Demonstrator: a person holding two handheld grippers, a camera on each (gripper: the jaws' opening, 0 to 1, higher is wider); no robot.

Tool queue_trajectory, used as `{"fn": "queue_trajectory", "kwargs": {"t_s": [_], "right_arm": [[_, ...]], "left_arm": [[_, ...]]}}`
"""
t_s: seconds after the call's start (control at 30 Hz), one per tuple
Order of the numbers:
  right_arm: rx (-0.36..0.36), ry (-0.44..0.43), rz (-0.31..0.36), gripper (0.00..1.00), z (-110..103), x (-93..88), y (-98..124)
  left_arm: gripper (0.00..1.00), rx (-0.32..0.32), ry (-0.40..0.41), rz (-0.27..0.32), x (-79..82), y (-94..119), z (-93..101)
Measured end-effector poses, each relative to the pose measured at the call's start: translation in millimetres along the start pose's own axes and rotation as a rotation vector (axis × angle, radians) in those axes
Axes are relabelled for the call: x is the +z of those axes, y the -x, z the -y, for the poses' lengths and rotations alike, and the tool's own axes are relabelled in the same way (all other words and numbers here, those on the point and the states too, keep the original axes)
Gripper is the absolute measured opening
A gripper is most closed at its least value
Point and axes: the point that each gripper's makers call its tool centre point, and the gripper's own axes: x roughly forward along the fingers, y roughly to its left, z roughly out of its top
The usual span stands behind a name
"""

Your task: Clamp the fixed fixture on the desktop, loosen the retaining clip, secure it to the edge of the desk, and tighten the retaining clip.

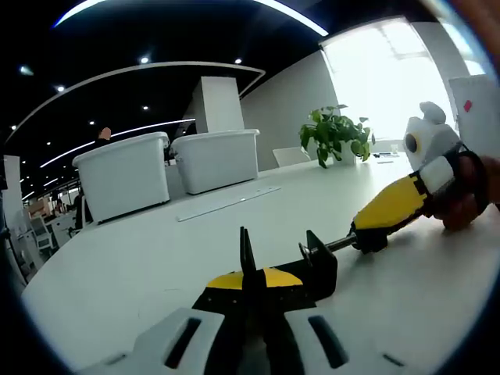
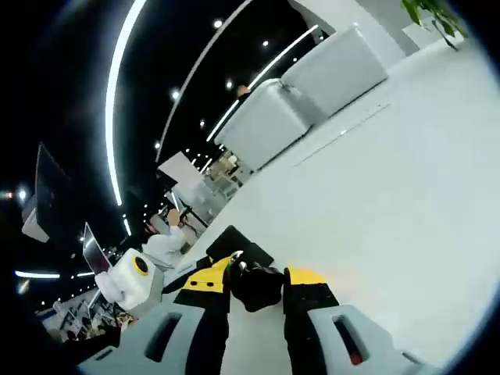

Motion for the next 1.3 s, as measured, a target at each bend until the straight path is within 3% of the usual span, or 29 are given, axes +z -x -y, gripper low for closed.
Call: {"fn": "queue_trajectory", "kwargs": {"t_s": [0.23, 0.37, 0.5, 0.57, 0.73, 0.83, 0.9, 1.07, 1.17, 1.3], "right_arm": [[-0.005, 0.075, -0.004, 0.25, -8, -7.7, 2], [-0.024, 0.288, -0.010, 0.25, -14, -16.3, 6], [-0.032, 0.309, -0.002, 0.24, -20, -22.3, 9], [-0.042, 0.350, 0.004, 0.23, -16, -17.0, 6], [-0.085, 0.778, 0.045, 0.23, -14, -8.8, 7], [-0.108, 0.970, 0.061, 0.23, -19, -10.3, 8], [-0.128, 1.041, 0.070, 0.23, -21, -11.6, 9], [-0.135, 1.101, 0.071, 0.23, -16, -5.2, 2], [-0.156, 1.210, 0.078, 0.23, -16, -3.3, 0], [-0.157, 1.213, 0.079, 0.24, -13, -1.0, -2]], "left_arm": [[0.06, 0.002, -0.001, 0.000, 0.3, 1, 1.4], [0.06, 0.008, 0.001, 0.000, 0.2, 0, -1.8], [0.06, 0.009, 0.000, 0.001, -1.5, -3, -3.5], [0.06, 0.009, 0.002, -0.001, -1.8, -3, -4.1], [0.06, 0.011, 0.005, -0.003, -1.6, -4, -4.7], [0.06, 0.011, 0.004, -0.002, -1.4, -4, -5.1], [0.06, 0.011, 0.005, -0.002, -1.5, -5, -5.1], [0.06, 0.010, 0.004, -0.002, -0.7, -1, -2.1], [0.06, 0.011, 0.001, -0.001, -0.1, 1, -0.6], [0.06, 0.014, 0.002, -0.003, 0.3, 0, -1.4]]}}
